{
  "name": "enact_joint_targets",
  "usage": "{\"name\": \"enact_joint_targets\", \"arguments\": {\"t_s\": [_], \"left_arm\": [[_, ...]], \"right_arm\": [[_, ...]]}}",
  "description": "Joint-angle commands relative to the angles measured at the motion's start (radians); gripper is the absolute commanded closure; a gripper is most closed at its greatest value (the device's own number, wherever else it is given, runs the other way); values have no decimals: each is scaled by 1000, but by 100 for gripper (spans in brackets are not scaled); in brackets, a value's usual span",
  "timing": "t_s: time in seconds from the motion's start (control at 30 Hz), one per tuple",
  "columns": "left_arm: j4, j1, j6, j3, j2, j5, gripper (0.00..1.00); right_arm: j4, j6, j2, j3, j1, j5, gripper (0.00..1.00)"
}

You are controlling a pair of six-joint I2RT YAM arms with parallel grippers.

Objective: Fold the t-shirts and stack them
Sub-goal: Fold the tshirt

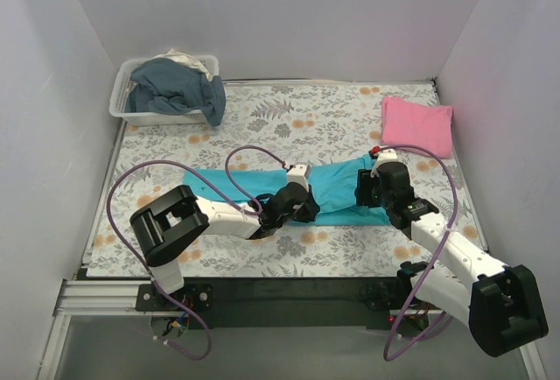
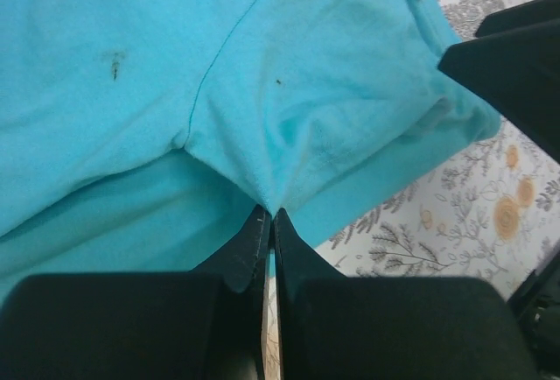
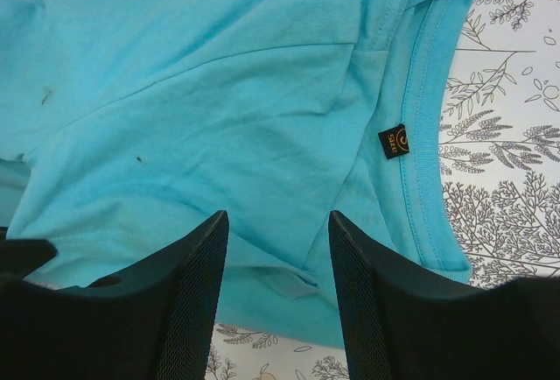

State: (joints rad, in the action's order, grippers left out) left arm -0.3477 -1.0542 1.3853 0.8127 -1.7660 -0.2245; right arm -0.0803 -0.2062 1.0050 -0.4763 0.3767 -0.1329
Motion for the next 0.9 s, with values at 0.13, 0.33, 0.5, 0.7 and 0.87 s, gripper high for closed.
{"name": "enact_joint_targets", "arguments": {"t_s": [0.13,0.33,0.5,0.7,0.87], "left_arm": [[75,-3,-2,-1,57,115,100],[117,-3,3,-7,50,131,100],[154,-3,0,6,49,86,65],[177,-3,-3,6,77,76,44],[184,2,-17,-18,160,27,41]], "right_arm": [[17,10,-14,2,-4,-25,55],[10,11,-16,-1,-4,-20,55],[13,4,15,-1,-4,-5,55],[7,-2,8,19,-4,39,55],[-27,-12,-46,67,-2,96,55]]}}
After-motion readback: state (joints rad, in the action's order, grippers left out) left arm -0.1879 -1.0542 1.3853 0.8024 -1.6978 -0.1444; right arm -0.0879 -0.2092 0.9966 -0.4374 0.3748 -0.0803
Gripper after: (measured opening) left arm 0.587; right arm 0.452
